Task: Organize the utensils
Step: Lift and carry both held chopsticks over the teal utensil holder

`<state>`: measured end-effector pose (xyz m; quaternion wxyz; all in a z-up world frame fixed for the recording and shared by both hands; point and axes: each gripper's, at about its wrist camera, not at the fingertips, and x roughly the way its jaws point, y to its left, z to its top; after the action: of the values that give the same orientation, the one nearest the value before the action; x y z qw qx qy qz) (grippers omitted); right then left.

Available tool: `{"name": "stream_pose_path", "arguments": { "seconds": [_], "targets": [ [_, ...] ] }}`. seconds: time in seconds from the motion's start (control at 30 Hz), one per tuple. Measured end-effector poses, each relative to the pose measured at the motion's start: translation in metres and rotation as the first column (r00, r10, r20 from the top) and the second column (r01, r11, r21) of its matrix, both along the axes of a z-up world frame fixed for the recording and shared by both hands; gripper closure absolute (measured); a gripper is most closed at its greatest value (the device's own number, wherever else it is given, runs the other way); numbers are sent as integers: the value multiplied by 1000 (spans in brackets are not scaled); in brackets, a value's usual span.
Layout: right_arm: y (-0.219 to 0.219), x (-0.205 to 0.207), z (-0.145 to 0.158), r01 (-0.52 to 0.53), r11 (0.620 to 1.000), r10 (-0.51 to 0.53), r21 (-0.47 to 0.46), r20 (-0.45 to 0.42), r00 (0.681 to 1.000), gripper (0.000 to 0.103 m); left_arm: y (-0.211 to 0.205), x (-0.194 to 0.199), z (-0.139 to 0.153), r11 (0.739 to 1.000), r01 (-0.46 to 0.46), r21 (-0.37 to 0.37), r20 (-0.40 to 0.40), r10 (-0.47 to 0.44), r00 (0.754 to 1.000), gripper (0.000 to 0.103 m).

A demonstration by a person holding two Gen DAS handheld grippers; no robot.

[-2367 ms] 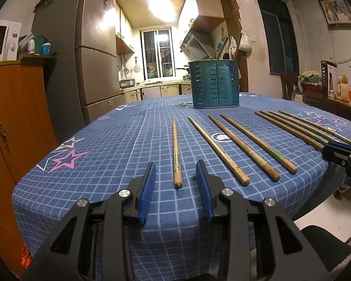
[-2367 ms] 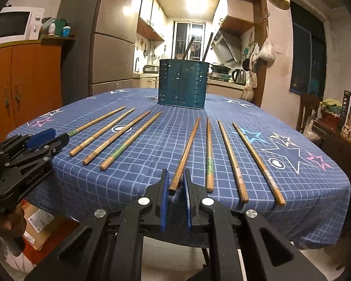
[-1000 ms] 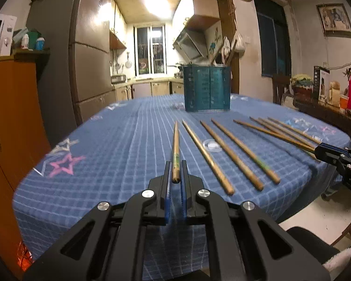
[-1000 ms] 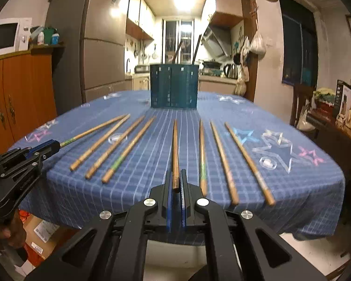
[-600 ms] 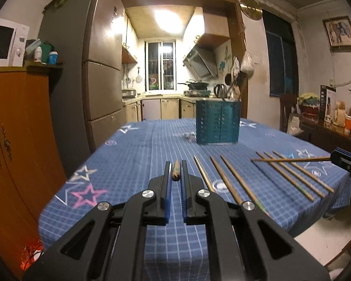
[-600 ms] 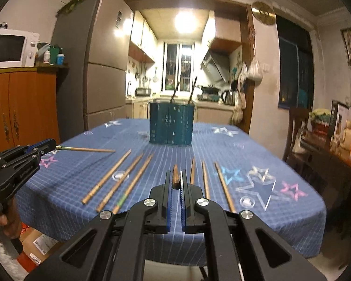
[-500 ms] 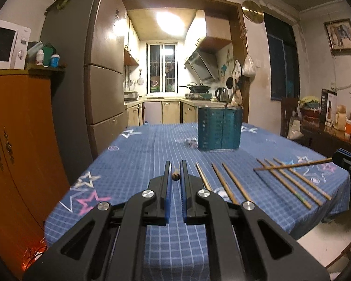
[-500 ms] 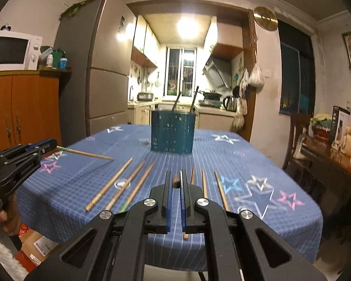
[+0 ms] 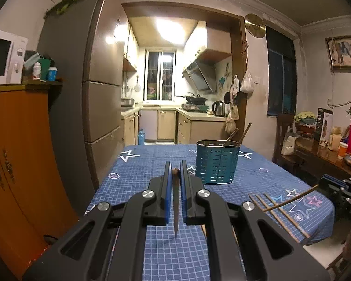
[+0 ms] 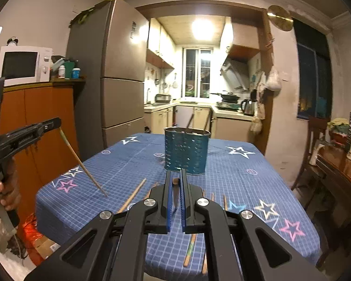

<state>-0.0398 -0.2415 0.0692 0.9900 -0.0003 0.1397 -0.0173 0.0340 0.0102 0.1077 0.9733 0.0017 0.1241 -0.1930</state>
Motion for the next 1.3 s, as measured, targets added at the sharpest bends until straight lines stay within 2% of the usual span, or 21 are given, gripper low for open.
{"name": "stream_pose_path", "arguments": {
  "seconds": [0.13,0.27,0.43,0.67,0.8,1.1,1.3],
  "targets": [
    [-4,18,18,-49,999,49,-2,-35,998,96,-3,17,12,1000,24,-15,-74,-25,997,98],
    [-10,31,31,-79,997,79,4,-53,995,96,-7,27,21,999,28,-19,-101,-30,994,98],
    [-20,46,52,-109,994,109,-2,-39,993,96,-14,32,37,999,28,-19,-77,-29,997,98],
    [-42,64,72,-141,989,143,50,-38,989,96,-37,37,51,999,13,32,-34,-12,999,98],
    [-47,73,85,-158,986,159,47,-36,987,96,-51,49,59,998,-5,64,-29,7,1000,98],
    [-64,100,106,-168,983,174,79,-65,983,96,-84,82,55,988,-77,132,-55,84,995,98],
    [-80,119,119,-141,987,147,81,-70,987,96,-106,96,60,978,-108,177,-17,113,993,98]
  ]
}}
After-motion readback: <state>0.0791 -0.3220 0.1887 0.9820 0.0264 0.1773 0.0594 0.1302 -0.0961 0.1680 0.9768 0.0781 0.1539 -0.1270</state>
